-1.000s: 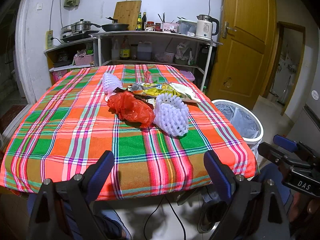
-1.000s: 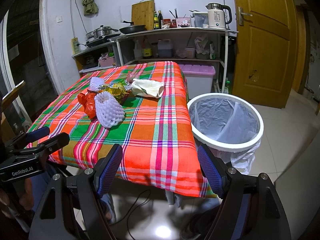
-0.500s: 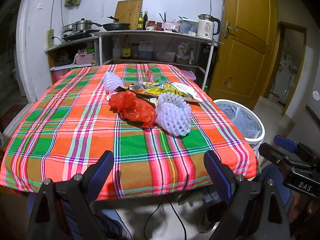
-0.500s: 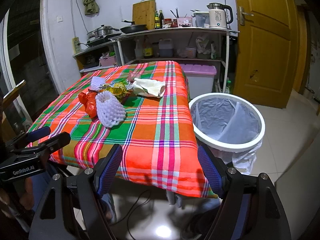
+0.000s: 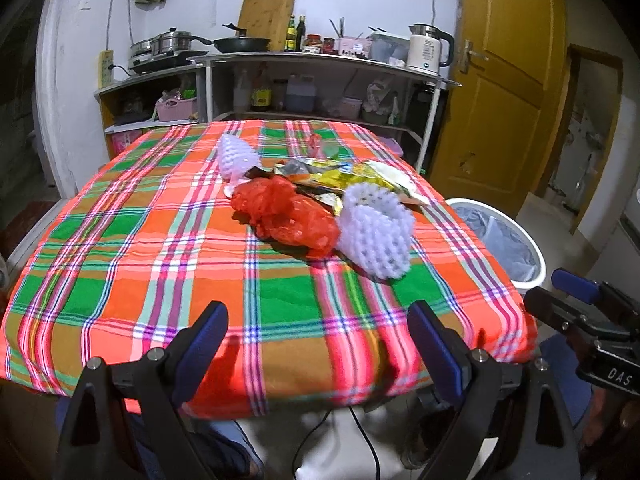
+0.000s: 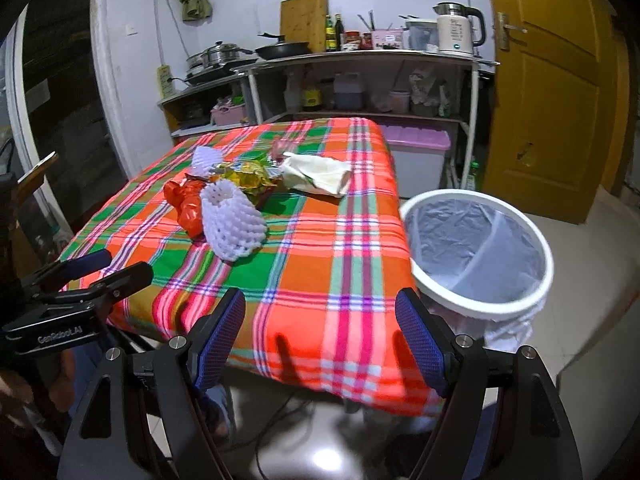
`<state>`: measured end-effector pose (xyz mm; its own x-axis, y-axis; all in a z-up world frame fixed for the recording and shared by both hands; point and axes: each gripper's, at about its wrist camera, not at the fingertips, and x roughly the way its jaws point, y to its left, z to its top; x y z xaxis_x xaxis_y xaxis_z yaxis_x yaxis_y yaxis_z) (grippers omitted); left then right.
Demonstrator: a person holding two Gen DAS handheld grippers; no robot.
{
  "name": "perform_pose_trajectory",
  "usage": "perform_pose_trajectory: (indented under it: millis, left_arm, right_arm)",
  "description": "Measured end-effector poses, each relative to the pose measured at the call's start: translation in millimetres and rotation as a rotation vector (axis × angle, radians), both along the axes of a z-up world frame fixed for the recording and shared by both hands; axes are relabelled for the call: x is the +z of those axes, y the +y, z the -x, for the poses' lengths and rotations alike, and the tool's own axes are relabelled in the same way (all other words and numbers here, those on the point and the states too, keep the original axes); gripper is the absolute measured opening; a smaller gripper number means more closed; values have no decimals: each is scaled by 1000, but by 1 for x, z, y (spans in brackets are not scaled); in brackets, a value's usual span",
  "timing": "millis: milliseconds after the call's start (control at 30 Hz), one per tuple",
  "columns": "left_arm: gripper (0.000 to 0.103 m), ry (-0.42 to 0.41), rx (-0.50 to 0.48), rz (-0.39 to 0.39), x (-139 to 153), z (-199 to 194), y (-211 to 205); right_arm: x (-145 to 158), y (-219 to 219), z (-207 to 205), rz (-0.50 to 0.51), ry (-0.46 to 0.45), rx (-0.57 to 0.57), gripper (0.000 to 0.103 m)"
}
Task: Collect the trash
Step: 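Grasp the white foam net with the right tool while the left tool grasps the red bag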
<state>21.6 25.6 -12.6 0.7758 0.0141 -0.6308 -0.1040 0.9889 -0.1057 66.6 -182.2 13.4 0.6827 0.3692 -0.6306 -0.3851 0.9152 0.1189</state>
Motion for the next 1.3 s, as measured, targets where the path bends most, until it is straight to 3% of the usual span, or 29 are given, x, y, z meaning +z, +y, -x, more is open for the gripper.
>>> perform_pose_trajectory:
  millis: [533, 633, 733, 900, 967, 1200, 1300]
  left_arm:
    - [92, 20, 115, 133, -2, -41, 68]
    - [92, 30, 116, 143, -4, -49, 76]
    - [92, 37, 106, 195, -5, -55, 83]
    - [92, 35, 87, 258, -2, -66, 85]
    - [92, 36, 73, 282, -1, -72, 82]
    - [91, 54, 50, 270, -4, -95, 65]
    - [81, 79, 63, 239, -11, -105, 60]
  right_arm:
    - [-12, 74, -59, -10, 33, 200, 77]
    - [-18, 88, -71, 1, 43, 227, 74]
    - [-25, 98, -81, 7, 61, 246, 64]
    - [-30, 102, -92, -7, 78, 261, 32]
    - [-30, 99, -93, -23, 77, 259, 25]
    - [-27, 80, -91, -77, 97, 238, 20]
    - [-26, 69, -89, -90, 102, 219, 20]
